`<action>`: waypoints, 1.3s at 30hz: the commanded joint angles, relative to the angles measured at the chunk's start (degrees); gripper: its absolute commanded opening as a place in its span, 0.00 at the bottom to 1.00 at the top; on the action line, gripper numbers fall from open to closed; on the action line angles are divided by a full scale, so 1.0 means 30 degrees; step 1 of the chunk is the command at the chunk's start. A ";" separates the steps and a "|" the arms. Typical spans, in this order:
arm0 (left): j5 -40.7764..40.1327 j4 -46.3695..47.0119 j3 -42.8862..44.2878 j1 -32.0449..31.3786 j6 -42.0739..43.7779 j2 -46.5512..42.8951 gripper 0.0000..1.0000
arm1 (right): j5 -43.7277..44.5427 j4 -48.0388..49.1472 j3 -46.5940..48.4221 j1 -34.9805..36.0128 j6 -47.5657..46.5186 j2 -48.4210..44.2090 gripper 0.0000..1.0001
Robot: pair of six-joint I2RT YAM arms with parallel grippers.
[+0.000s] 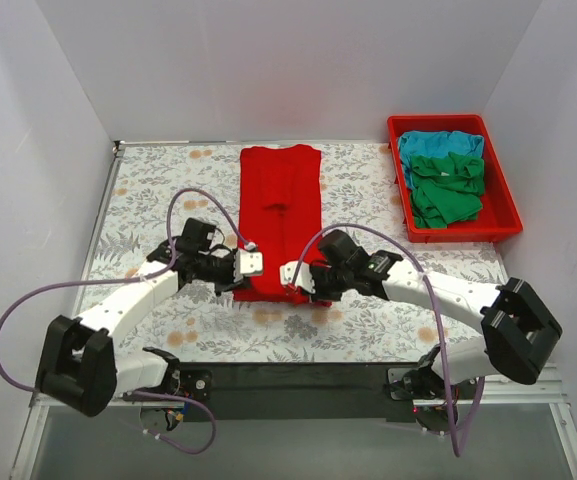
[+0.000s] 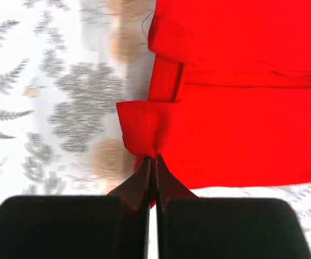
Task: Fold and stack the t-shirts
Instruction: Fold the tshirt
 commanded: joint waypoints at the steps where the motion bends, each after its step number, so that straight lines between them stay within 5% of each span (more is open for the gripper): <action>1: 0.1152 0.0193 0.2058 0.1553 0.0627 0.1837 0.00 | -0.0981 -0.0899 0.1986 -0.1108 -0.1978 0.0871 0.01; 8: 0.1095 0.2506 0.4812 0.2843 0.1098 0.5587 0.00 | -0.2302 -0.1280 0.5823 -0.4241 -0.4586 0.4268 0.01; 24: 0.0627 0.3915 1.1614 0.4515 0.1859 1.3556 0.00 | -0.3064 -0.1837 1.3526 -0.7175 -0.7722 1.1649 0.01; 39: -0.0076 0.5322 1.3930 0.4837 0.1859 1.6198 0.00 | -0.2742 -0.1779 1.7309 -0.7937 -0.8456 1.5285 0.01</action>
